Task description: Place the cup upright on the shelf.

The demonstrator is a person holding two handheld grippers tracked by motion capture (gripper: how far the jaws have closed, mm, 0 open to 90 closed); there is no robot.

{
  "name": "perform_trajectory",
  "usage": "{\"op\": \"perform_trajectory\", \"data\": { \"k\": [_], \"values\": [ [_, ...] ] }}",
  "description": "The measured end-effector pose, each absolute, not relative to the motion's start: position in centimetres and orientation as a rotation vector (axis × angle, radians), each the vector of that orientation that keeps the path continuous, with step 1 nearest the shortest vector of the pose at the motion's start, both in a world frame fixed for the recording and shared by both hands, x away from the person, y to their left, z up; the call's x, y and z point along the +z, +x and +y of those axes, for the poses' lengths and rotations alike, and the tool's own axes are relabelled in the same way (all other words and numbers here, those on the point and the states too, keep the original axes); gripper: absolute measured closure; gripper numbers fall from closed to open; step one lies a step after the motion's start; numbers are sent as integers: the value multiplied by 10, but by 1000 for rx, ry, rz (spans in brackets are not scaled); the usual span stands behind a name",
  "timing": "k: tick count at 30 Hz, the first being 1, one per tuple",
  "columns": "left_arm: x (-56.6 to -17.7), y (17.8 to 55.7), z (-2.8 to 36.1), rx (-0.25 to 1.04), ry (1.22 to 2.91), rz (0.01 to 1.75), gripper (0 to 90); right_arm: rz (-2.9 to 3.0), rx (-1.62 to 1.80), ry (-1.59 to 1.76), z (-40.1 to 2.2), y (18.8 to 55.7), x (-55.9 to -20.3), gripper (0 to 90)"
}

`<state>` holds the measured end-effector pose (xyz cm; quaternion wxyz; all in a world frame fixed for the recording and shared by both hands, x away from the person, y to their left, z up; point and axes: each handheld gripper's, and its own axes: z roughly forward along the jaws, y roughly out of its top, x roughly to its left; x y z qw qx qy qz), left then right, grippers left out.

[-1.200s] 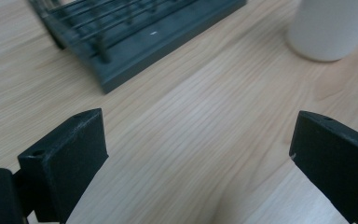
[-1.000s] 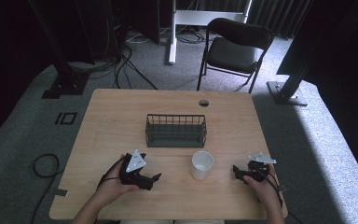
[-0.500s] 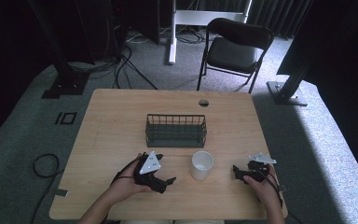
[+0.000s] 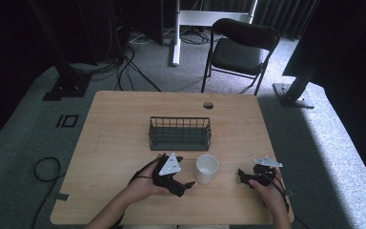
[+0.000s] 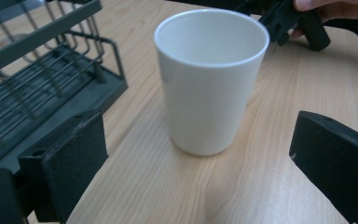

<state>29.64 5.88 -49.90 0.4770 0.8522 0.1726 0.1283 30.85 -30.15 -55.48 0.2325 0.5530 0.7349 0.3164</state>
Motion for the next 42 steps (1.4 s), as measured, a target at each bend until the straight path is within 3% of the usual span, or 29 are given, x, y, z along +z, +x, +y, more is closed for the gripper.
{"op": "perform_trajectory", "data": {
  "k": [34, 42],
  "values": [
    [-510, 320, 1, 287, 2051, 394, 45, 2020, 869, 1516, -302, 309, -555, 102],
    [-512, 322, -9, 291, 2030, 386, 148, 2020, 869, 1516, -302, 309, -555, 102]
  ]
}}
